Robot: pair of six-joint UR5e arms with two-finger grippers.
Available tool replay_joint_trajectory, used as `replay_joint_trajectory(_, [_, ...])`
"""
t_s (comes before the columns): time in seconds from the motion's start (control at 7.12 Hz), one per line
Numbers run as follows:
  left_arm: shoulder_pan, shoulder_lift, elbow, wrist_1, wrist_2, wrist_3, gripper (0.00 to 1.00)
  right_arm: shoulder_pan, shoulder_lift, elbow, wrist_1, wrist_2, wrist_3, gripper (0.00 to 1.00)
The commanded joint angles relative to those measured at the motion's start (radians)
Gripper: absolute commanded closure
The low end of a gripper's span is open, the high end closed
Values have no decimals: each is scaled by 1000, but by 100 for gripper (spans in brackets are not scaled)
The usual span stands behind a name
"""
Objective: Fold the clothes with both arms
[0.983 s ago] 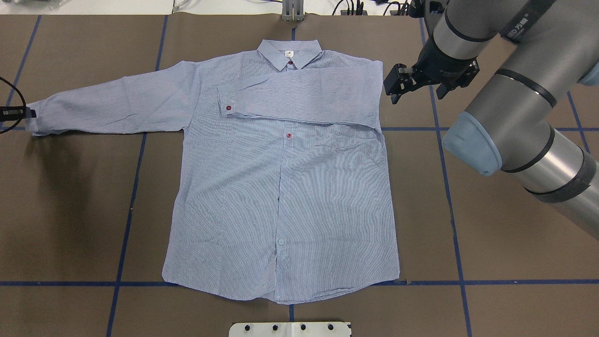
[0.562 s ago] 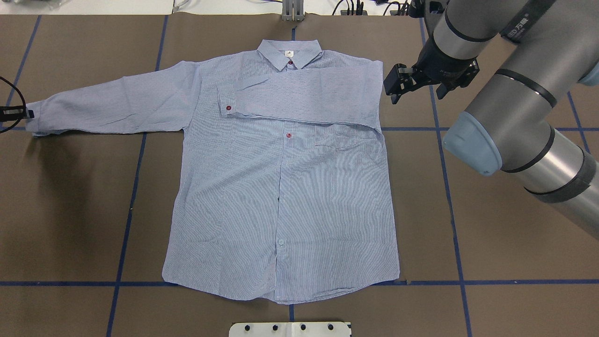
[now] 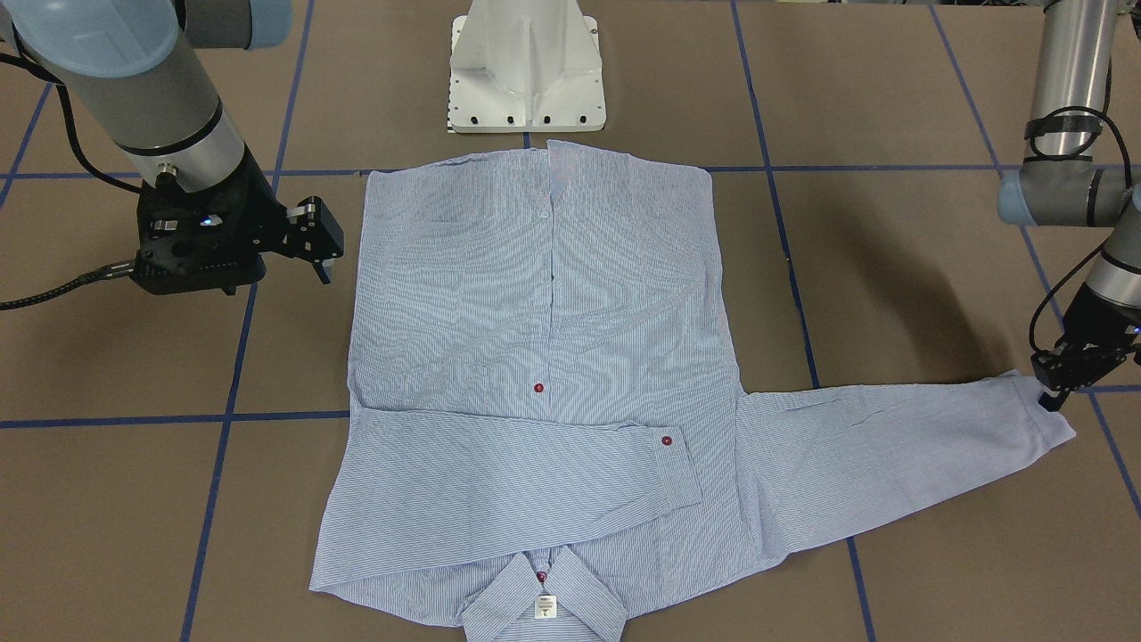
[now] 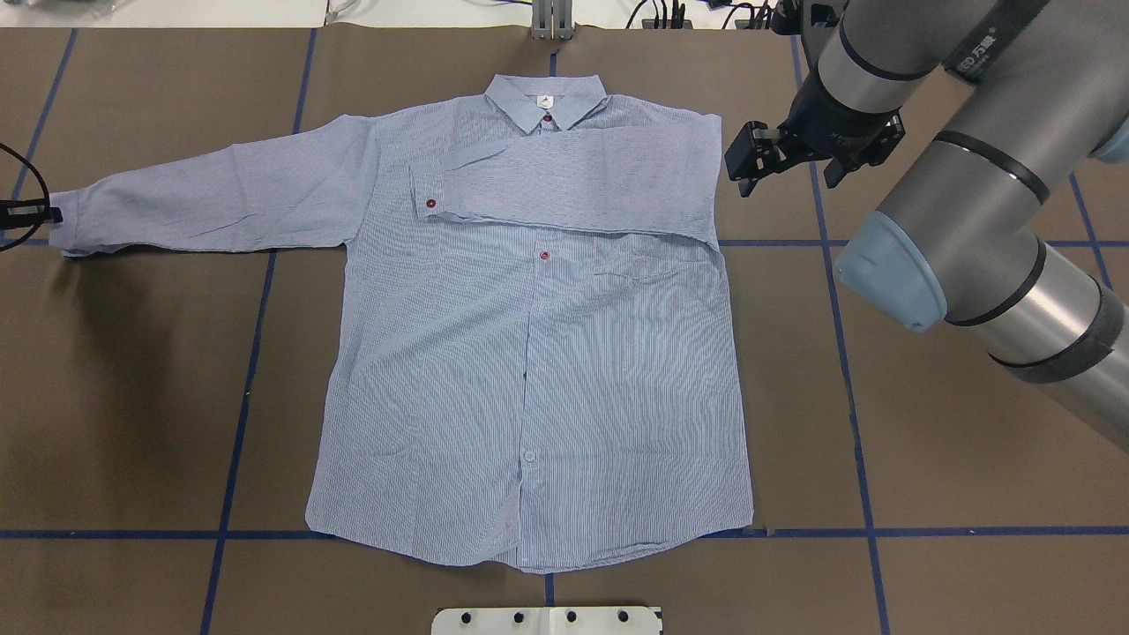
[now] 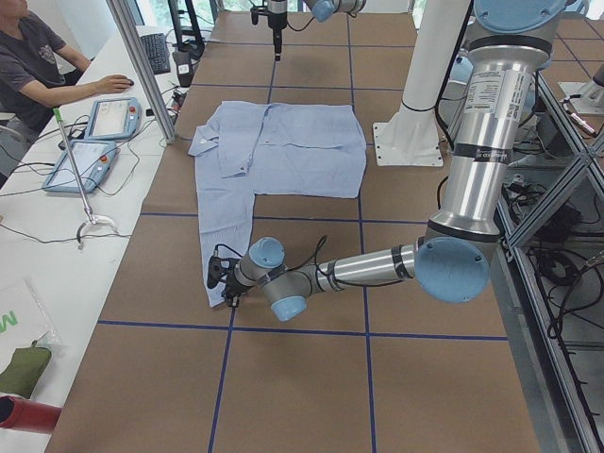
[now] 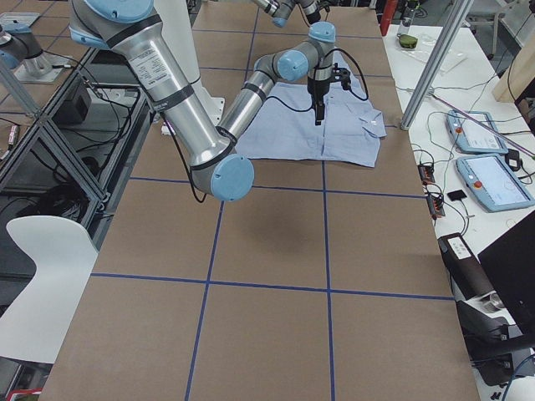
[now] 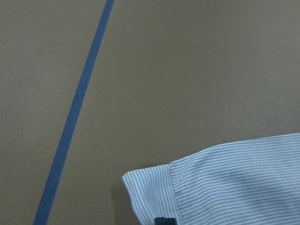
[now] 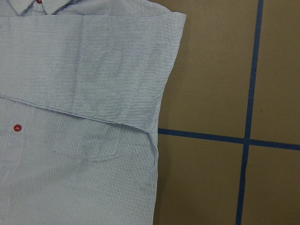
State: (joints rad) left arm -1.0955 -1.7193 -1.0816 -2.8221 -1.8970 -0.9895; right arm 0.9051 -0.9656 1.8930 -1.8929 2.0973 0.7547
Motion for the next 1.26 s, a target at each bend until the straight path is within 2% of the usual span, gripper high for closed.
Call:
replay_joint_trajectory(0.0, [3, -11, -4, 6, -8, 5, 100, 1, -2, 1, 0, 1, 0, 0])
replay_joint_trajectory(0.28, [0, -66, -17, 62, -10, 3, 100, 1, -8, 3, 0, 3, -2, 0])
replay_joint_trajectory(0.56, [-21, -89, -29, 85, -112, 0, 100, 1, -10, 8, 0, 3, 0, 0])
replay_joint_trajectory(0.84, [-24, -118, -107, 203, -158, -20, 100, 3, -15, 11, 0, 6, 2, 0])
replay_joint_trajectory(1.12, [-21, -166, -181, 292, -172, -151, 100, 6, -37, 43, 0, 9, 2, 0])
